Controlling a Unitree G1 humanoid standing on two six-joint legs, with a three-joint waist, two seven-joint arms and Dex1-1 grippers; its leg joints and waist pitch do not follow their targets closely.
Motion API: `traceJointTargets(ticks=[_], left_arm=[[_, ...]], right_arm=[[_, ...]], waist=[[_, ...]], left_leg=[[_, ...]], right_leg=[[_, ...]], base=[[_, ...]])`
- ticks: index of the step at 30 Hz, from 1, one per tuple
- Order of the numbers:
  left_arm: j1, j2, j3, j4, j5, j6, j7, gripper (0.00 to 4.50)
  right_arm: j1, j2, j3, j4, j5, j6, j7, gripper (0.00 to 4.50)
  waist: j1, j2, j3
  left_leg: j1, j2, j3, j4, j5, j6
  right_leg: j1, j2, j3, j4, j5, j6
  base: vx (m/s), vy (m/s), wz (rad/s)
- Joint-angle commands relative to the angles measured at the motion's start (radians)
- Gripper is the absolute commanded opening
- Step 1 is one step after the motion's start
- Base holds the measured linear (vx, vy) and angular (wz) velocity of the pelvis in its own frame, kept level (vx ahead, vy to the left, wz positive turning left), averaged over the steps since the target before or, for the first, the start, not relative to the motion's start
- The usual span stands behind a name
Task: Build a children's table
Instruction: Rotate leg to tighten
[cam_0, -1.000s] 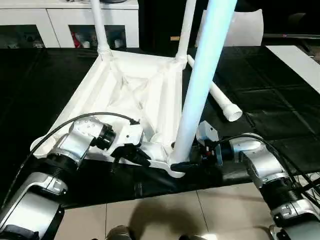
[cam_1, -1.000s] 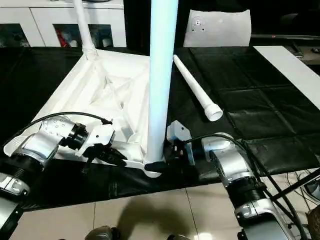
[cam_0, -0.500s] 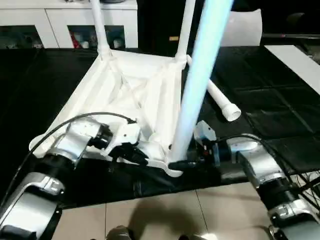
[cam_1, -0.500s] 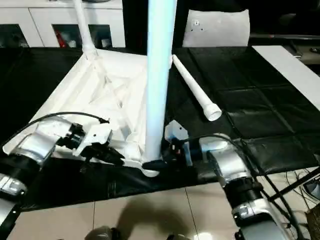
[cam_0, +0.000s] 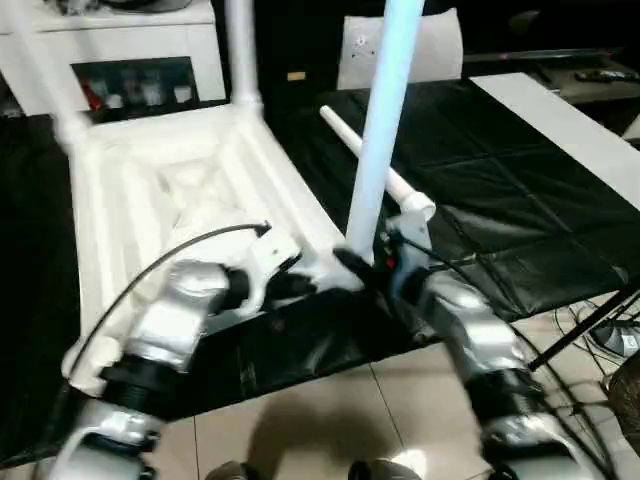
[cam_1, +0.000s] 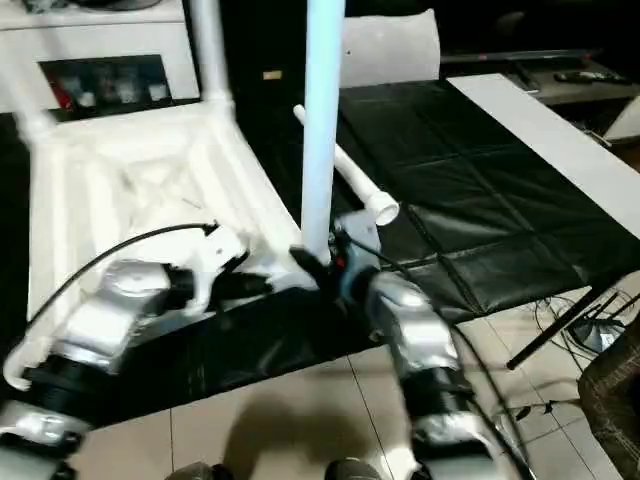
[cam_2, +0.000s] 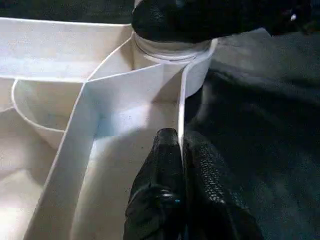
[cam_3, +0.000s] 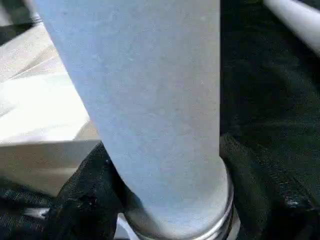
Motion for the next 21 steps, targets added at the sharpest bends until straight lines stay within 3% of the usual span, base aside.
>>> traceJointTargets(ticks=[1,3,4,6,12,17,21], left_arm=[[-0.032,-0.083,-0.061,-0.032,0.008,0.003,0.080,0.00],[-0.044,-0.087,-0.082,-0.020,0.033,0.001,0.106,0.00],[-0.052,-0.085,-0.089,-0.004,0.043,-0.011,0.113,0.00],[-0.077,-0.062,-0.086,0.048,0.067,-0.058,0.117,0.00],[-0.099,-0.009,-0.064,0.093,0.053,-0.135,0.064,0.00],[-0.115,0.035,-0.054,0.158,0.056,-0.217,0.055,0.00],[-0.130,0.019,-0.020,0.194,0.022,-0.238,0.077,0.00]], right_arm=[[-0.027,0.104,0.076,0.033,0.018,0.024,-0.009,2.62],[-0.026,0.122,0.065,0.031,0.012,0.015,-0.048,2.62],[-0.022,0.126,0.061,0.027,0.007,0.009,-0.063,3.18],[-0.016,0.129,0.043,0.027,0.009,0.002,-0.072,3.32],[0.005,0.085,0.052,0.004,-0.020,-0.063,-0.064,3.85],[0.064,0.037,0.015,-0.075,0.007,-0.074,-0.043,4.42],[0.151,0.004,-0.035,-0.205,0.065,-0.075,-0.008,4.42]], waist=[[0.006,0.002,-0.074],[0.007,0.004,-0.077],[0.006,0.004,-0.077],[0.007,0.009,-0.078],[0.016,0.010,-0.078],[0.020,0.009,-0.077],[0.024,0.008,-0.078]], left_leg=[[0.019,0.051,-0.033,-0.071,-0.341,-0.013],[0.022,0.052,-0.030,-0.070,-0.330,-0.010],[0.020,0.050,-0.029,-0.070,-0.327,-0.009],[0.022,0.048,-0.028,-0.070,-0.329,-0.005],[0.020,0.048,-0.029,-0.070,-0.334,-0.011],[0.025,0.049,-0.030,-0.072,-0.364,-0.017],[0.020,0.051,-0.031,-0.074,-0.352,-0.011]], right_leg=[[0.037,-0.057,0.043,-0.086,-0.414,-0.168],[0.035,-0.054,0.045,-0.084,-0.365,-0.175],[0.037,-0.054,0.045,-0.081,-0.342,-0.180],[0.036,-0.051,0.046,-0.081,-0.322,-0.181],[0.040,-0.056,0.045,-0.081,-0.337,-0.179],[0.037,-0.055,0.046,-0.085,-0.370,-0.160],[0.042,-0.055,0.046,-0.081,-0.345,-0.161]], base=[[0.000,0.000,0.00],[0.000,0.000,0.00],[0.000,0.000,0.00],[0.000,0.000,0.00],[0.000,0.000,0.00],[0.000,0.000,0.00],[0.000,0.000,0.00]])
